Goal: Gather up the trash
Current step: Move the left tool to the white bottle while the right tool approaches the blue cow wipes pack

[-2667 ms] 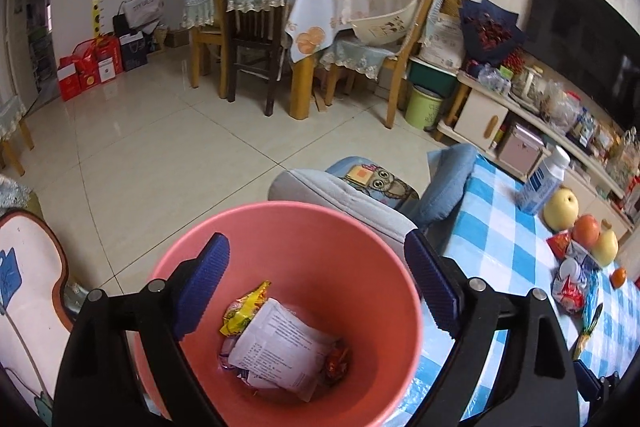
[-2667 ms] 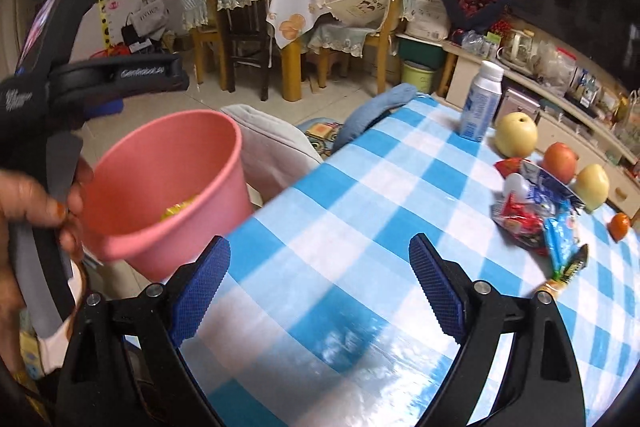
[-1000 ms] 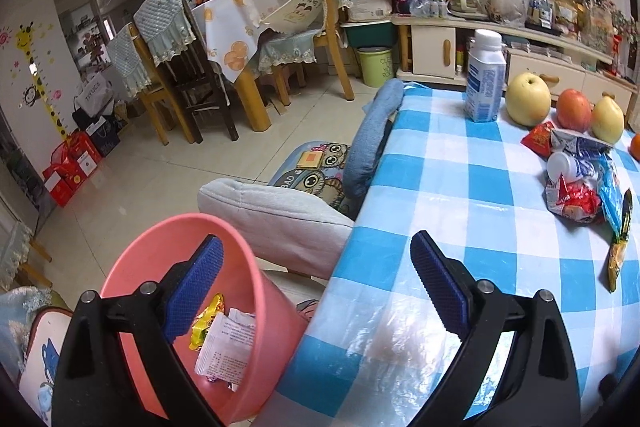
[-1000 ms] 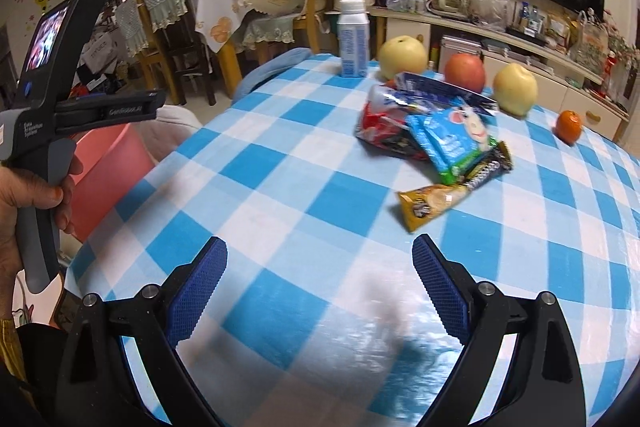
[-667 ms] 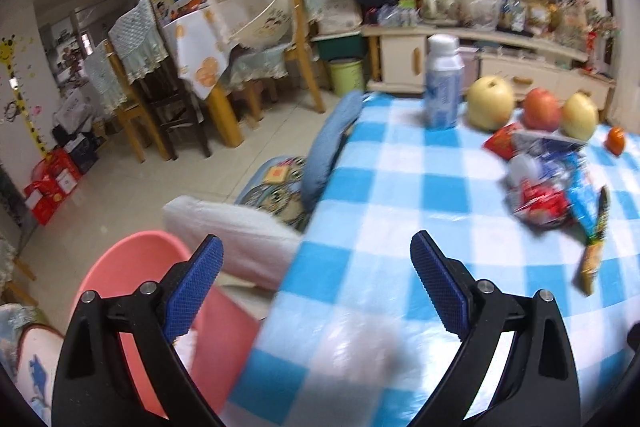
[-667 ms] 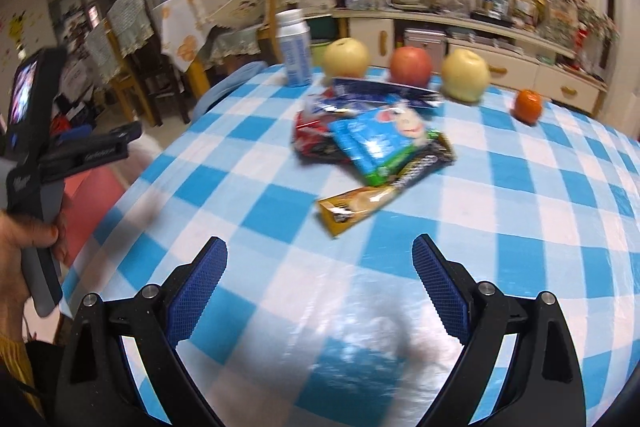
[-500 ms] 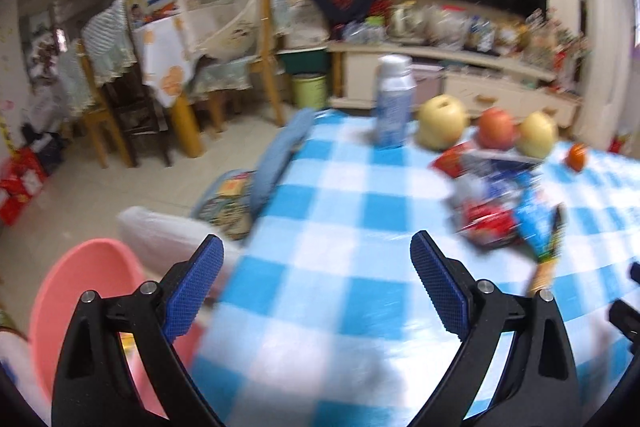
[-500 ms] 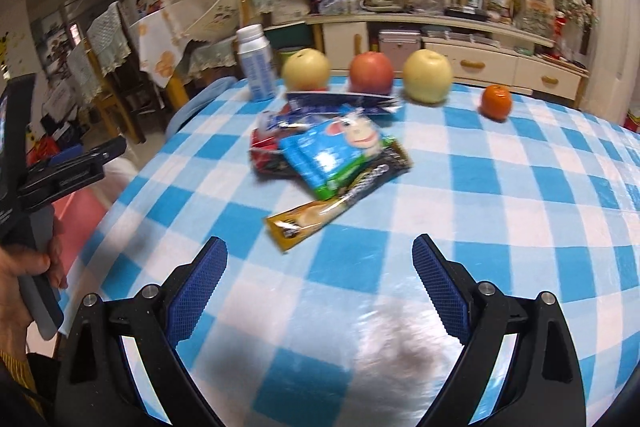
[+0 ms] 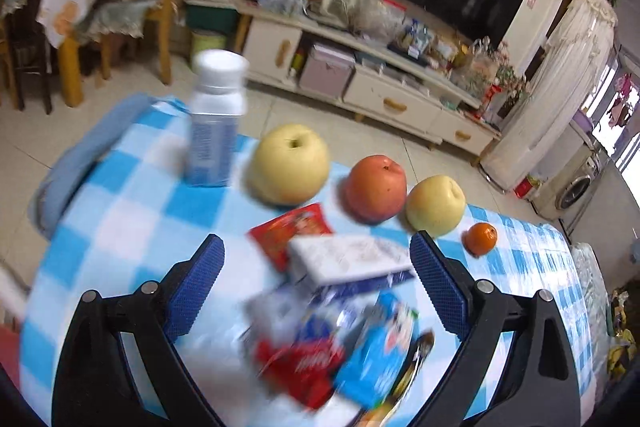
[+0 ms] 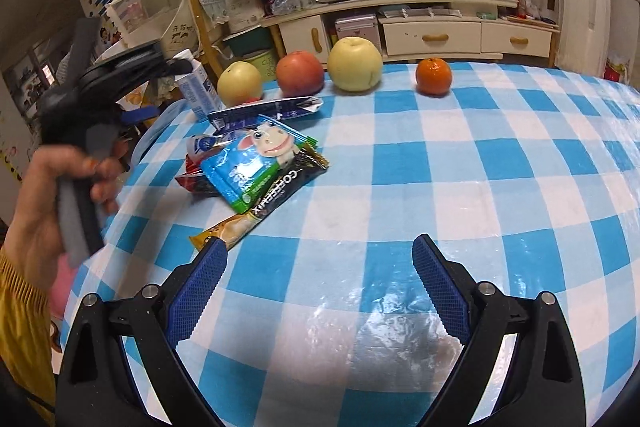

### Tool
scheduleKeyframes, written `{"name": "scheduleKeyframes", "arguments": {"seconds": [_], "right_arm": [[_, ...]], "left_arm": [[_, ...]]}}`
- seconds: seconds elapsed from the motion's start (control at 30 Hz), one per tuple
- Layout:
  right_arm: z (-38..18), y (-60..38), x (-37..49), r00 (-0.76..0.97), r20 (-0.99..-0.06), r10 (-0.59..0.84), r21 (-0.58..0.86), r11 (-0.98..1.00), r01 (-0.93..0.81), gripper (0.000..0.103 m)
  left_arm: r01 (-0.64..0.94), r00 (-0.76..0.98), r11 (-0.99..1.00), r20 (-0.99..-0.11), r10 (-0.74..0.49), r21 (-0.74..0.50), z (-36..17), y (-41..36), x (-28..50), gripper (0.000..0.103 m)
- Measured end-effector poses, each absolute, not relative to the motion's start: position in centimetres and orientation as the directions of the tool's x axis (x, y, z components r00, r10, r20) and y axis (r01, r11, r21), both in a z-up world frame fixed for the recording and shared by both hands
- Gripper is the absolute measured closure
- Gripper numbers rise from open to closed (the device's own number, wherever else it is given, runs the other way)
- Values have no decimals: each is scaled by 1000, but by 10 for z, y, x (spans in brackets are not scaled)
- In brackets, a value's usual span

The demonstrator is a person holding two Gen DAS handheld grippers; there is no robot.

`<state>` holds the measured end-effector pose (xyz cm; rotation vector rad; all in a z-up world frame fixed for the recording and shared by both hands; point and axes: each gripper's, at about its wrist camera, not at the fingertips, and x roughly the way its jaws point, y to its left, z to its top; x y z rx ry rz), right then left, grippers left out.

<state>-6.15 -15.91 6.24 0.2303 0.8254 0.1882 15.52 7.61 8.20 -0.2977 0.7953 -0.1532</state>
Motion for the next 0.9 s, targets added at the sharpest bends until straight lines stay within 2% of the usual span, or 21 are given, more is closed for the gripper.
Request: {"name": "scheduleKeyframes", "arguments": {"seconds": [0.13, 0.27, 0.33, 0.53, 0.9], "right_arm": [[61, -164, -61, 653, -700, 288, 312, 946, -83, 10], [58, -168, -60, 648, -707, 283, 312, 947, -74, 10], [57, -172, -59, 643, -707, 293, 330, 942, -66, 10], [55, -178, -59, 637, -709, 302, 350, 935, -53, 10], [57, -191, -59, 656, -707, 265, 336, 942, -18, 10]], "left_arm": [[-31, 626, 947, -745, -230, -318, 60, 65, 203, 34], [-69, 576, 954, -792, -202, -293, 38, 64, 232, 35], [-77, 554, 957, -810, -193, -280, 28, 64, 242, 39], [-29, 482, 972, -855, -191, -233, 5, 51, 252, 47], [106, 458, 978, -864, -207, -178, 3, 14, 194, 49]]}}
